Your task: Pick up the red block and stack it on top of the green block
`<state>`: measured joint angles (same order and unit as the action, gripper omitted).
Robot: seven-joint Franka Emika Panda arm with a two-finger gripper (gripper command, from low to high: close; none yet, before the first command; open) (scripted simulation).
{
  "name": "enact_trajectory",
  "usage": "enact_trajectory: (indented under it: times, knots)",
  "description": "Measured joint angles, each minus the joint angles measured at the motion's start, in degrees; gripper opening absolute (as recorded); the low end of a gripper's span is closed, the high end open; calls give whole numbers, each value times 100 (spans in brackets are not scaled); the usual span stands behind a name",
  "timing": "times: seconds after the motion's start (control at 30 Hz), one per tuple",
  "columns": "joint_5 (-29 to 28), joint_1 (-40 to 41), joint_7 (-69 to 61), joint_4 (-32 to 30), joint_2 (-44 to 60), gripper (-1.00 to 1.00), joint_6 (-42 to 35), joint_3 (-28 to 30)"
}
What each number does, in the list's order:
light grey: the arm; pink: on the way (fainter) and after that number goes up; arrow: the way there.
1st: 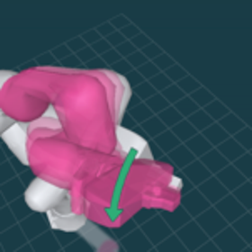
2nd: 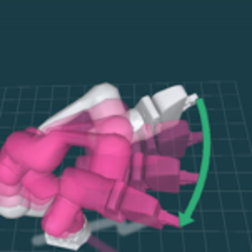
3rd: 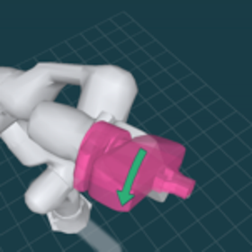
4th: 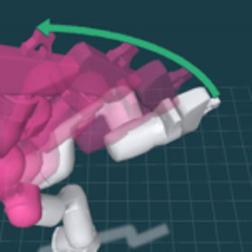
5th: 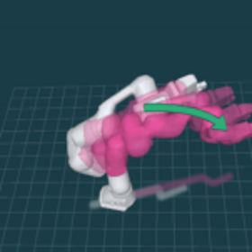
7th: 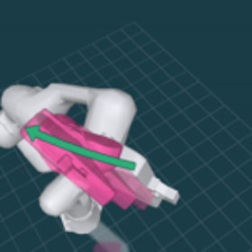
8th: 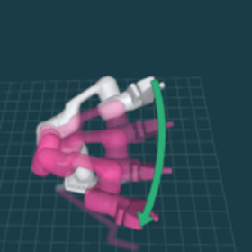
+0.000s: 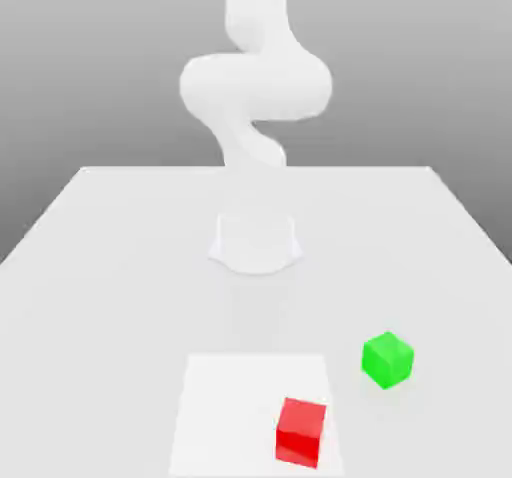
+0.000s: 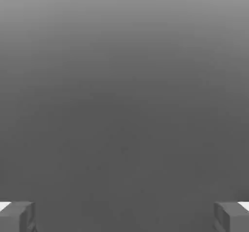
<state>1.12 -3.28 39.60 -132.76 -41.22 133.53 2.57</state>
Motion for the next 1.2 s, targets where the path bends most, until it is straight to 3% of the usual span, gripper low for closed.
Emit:
enact_trajectory:
  times: [0.53,0.73,0.97,1.1,1.13,1.2]
  knots:
    - [912,-1595,-4141,-620,2993,0,1111,1158]
    - [1047,-1789,-5534,-856,4067,0,1542,1157]
    - [595,-1774,-6621,-1118,5204,0,2142,1091]
    - [915,-1558,-6965,-1016,5995,0,2772,796]
    - [1003,-1481,-7035,-989,6174,-100,2916,701]
    - [1003,-1481,-7035,-989,6174,-100,2914,701]
